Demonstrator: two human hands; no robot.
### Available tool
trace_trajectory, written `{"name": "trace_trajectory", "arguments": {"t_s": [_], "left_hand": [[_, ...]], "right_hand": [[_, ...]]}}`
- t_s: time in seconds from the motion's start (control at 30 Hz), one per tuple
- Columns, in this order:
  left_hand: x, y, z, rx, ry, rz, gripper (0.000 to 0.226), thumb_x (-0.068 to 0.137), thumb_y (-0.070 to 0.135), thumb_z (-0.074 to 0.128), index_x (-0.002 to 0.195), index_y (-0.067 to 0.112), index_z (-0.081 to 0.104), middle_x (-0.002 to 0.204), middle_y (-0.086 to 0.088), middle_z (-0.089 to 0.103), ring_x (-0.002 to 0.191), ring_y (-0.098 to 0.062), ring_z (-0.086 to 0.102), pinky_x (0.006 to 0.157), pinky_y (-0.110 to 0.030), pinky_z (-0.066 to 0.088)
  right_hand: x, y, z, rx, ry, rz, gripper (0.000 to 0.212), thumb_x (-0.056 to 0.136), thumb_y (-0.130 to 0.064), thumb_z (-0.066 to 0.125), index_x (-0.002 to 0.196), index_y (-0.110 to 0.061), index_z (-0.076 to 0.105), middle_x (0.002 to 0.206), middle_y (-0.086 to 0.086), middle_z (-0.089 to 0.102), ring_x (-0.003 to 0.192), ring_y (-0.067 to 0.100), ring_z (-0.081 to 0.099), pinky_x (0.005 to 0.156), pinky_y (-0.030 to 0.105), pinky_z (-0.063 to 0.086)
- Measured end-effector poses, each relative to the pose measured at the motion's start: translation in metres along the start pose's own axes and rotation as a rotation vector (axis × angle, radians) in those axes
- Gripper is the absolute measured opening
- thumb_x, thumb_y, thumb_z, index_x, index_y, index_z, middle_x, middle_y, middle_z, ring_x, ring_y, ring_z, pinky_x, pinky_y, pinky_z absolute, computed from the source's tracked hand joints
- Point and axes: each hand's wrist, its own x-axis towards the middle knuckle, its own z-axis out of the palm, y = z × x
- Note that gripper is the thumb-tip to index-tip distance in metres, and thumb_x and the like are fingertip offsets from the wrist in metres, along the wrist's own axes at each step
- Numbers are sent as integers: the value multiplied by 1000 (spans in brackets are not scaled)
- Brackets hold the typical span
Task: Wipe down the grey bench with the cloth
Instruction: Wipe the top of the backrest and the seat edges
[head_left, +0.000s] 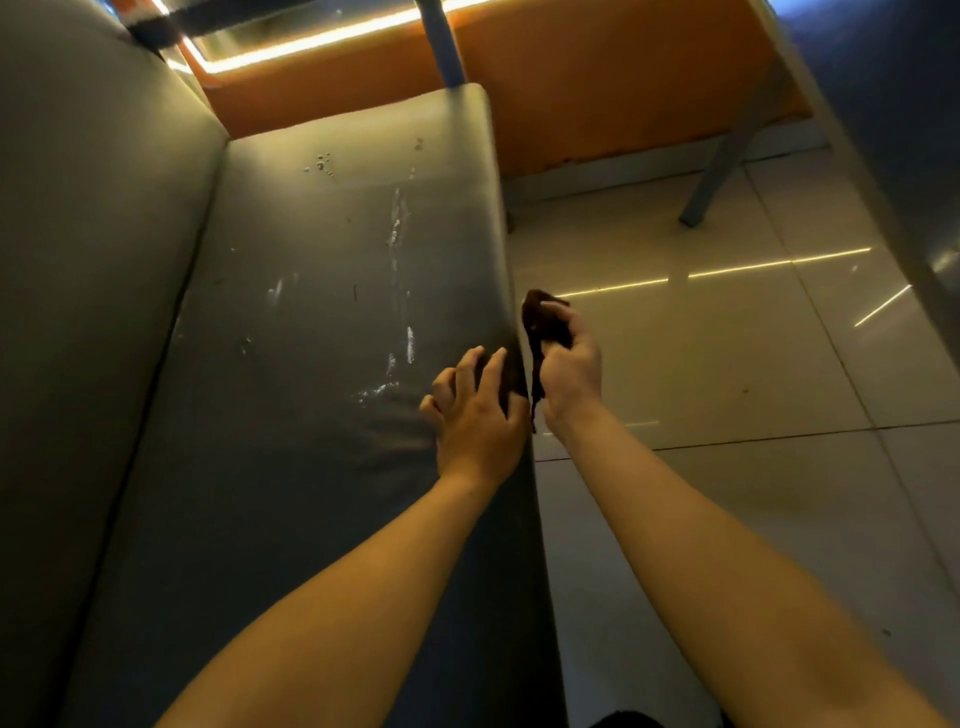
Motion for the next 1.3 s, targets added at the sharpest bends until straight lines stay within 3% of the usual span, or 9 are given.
{"name": "trace_trajectory", "arguments": {"t_s": [0.1,0.2,0.3,0.43,0.53,0.7,1.0,1.17,1.3], "left_hand": [[0,-4,11,70,55,5,60,94,46,36,153,34,31,159,4,20,143,-24,15,114,-45,14],[4,-3,18,111,99,-11,59,94,44,35,151,34,32,157,4,24,141,-25,20,113,-47,18],[4,1,24,159,109,-24,57,94,43,35,150,33,32,155,3,25,138,-25,23,112,-48,21],[2,1,25,205,113,-46,58,93,45,32,149,32,32,154,2,27,137,-26,25,110,-49,23],[1,2,25,217,110,-49,60,92,47,29,150,31,33,155,1,28,137,-27,26,110,-50,24],[1,3,23,209,102,-37,60,92,47,29,150,32,32,155,1,27,138,-27,25,111,-50,24],[4,-1,29,195,157,-27,57,93,45,32,148,32,38,152,1,32,136,-27,29,111,-50,27],[3,-4,30,182,166,-20,57,93,45,30,148,31,37,153,1,32,137,-26,28,111,-49,25],[4,-4,28,139,156,-15,58,93,46,28,149,31,38,154,2,33,137,-24,27,113,-47,22]], "right_hand": [[33,-11,12,203,-42,147,43,99,8,38,107,-23,67,119,6,65,110,25,62,83,35,56],[46,-2,19,185,-93,204,38,99,4,39,113,-19,65,126,15,64,114,34,61,91,43,57],[39,16,8,73,-129,165,31,101,-3,39,119,-16,60,119,16,65,103,30,63,77,35,58],[17,45,-7,-82,-86,131,25,100,-8,42,102,-21,62,100,8,66,94,26,64,77,35,56],[2,58,-13,-65,-53,187,23,98,-15,43,96,-20,66,95,10,69,95,32,67,83,46,59],[19,46,-12,81,3,208,26,103,-11,39,115,-18,61,105,10,65,87,21,59,66,29,48],[33,45,-4,42,-242,395,23,110,-23,33,128,-25,48,121,13,62,111,31,63,95,48,57],[12,53,-22,-161,-292,323,22,111,-28,35,125,-22,51,120,10,62,102,25,62,79,35,55],[-6,46,-33,-290,-323,147,19,109,-26,40,109,-29,59,113,10,65,100,30,64,74,38,55]]}}
